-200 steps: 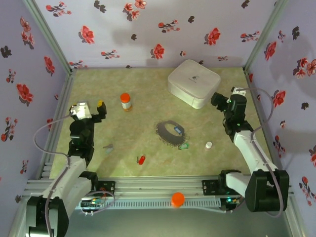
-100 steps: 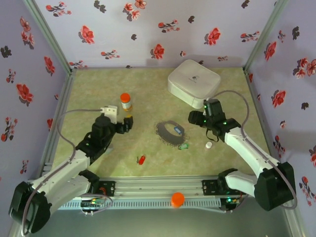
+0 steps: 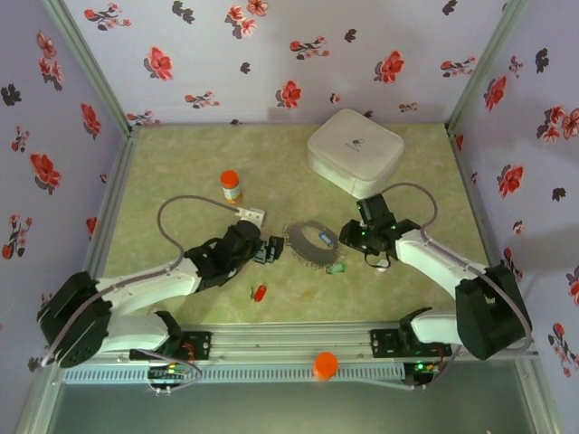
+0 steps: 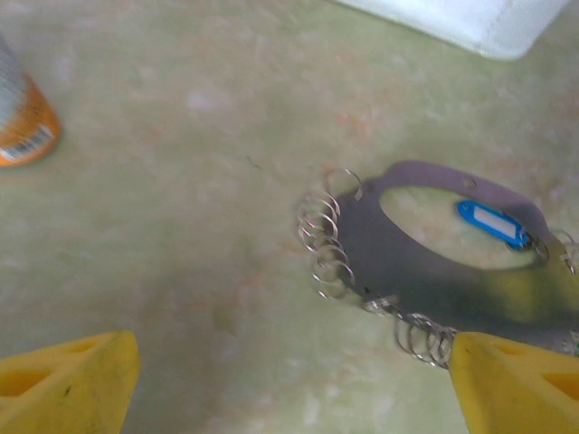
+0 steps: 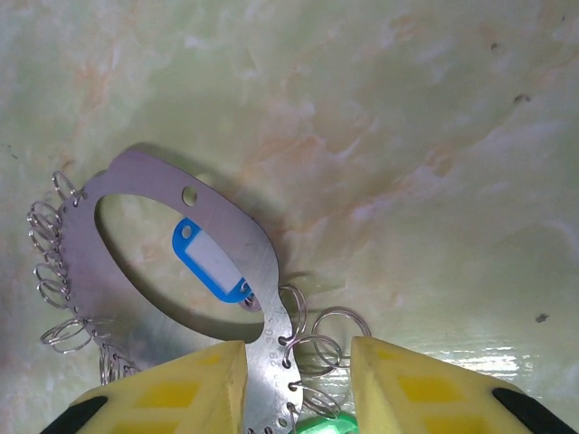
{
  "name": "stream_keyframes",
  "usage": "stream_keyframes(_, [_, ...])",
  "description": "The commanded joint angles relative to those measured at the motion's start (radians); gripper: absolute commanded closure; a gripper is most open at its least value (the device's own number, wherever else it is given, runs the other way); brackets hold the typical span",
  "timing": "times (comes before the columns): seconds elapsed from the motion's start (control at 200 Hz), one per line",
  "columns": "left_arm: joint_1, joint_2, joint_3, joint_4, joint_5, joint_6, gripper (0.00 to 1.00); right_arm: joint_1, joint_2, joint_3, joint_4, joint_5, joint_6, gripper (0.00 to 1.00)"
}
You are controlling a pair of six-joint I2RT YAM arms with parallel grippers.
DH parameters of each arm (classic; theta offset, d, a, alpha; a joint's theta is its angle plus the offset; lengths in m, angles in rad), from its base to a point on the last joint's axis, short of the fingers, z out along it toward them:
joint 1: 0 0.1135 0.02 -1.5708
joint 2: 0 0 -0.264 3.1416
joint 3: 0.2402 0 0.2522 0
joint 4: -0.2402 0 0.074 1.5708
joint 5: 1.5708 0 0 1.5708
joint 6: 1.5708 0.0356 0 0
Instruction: Put the keys on the keyring
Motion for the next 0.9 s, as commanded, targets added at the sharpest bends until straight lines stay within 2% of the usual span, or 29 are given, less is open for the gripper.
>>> stream_keyframes(0.0, [-0.034,0.058,0.029,0.044,-0.01,-0.095,0.11,0.0,0.037,-0.023,0.073,-0.053,0.054,0.65])
stream_keyframes(0.29, [-0.043,0.155,0.049,0.064,0.02,-0.177,0.18,-0.047,0.111,-0.098,0.231,-0.144,0.088,0.75])
stream_keyframes(0.895, [-0.039,0.177,0.046,0.071,0.017,-0.205,0.19,-0.07,0.137,-0.097,0.24,-0.19,0.051,0.81])
